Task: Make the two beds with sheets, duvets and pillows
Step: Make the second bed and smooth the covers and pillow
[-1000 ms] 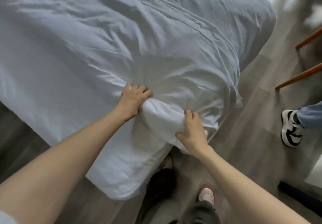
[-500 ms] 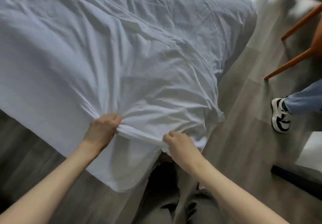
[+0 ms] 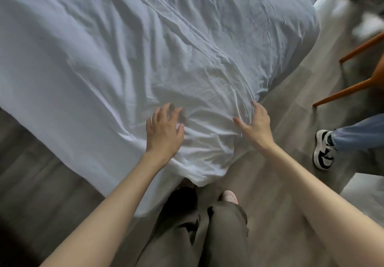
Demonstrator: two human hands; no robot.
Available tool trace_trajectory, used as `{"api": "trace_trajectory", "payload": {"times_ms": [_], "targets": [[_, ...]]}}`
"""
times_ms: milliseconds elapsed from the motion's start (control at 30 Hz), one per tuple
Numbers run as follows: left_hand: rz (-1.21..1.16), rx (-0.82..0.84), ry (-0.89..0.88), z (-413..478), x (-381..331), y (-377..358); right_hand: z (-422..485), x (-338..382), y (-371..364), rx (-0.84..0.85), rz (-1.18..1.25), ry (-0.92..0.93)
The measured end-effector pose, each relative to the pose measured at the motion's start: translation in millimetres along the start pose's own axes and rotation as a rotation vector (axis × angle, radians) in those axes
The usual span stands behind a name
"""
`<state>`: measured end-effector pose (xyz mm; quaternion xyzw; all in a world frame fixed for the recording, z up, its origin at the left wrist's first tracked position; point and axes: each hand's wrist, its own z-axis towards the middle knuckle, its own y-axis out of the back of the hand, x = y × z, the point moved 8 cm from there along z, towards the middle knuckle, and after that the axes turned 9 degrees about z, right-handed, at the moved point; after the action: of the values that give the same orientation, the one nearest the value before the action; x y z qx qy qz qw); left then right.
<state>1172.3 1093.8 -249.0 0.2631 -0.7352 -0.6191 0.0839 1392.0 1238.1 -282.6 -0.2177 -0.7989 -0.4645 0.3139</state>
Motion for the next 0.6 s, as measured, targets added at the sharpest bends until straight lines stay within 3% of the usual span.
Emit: {"api": "trace_trajectory", "payload": {"times_ms": [100, 233, 333, 433, 533, 600], "targets": [[-0.037, 0.156, 0.099, -13.4, -10.8, -37.8, 40.6, -15.6, -2.4, 0.069, 0.068, -0.117], [-0.024, 0.190, 0.187, -20.5, -16.2, -71.2, 69.8, -20.9, -21.1, 0.199, 0.258, -0.219], [-0.048, 0.156, 0.285, -17.9, -19.4, -73.6, 58.7, 6.6, -28.8, 0.272, 0.045, -0.025], [-0.118, -0.049, 0.383, -16.8, -36.6, -51.2, 25.1, 40.5, 1.2, 0.298, 0.029, 0.234], [-0.115, -0.139, 0.435, -7.1, -59.5, -45.4, 27.1, 41.6, 42.2, 0.321, 0.157, 0.230], [-0.095, -0.031, 0.503, -2.3, -69.4, -69.1, 60.1, 8.2, 48.4, 0.338, 0.044, 0.152]]}}
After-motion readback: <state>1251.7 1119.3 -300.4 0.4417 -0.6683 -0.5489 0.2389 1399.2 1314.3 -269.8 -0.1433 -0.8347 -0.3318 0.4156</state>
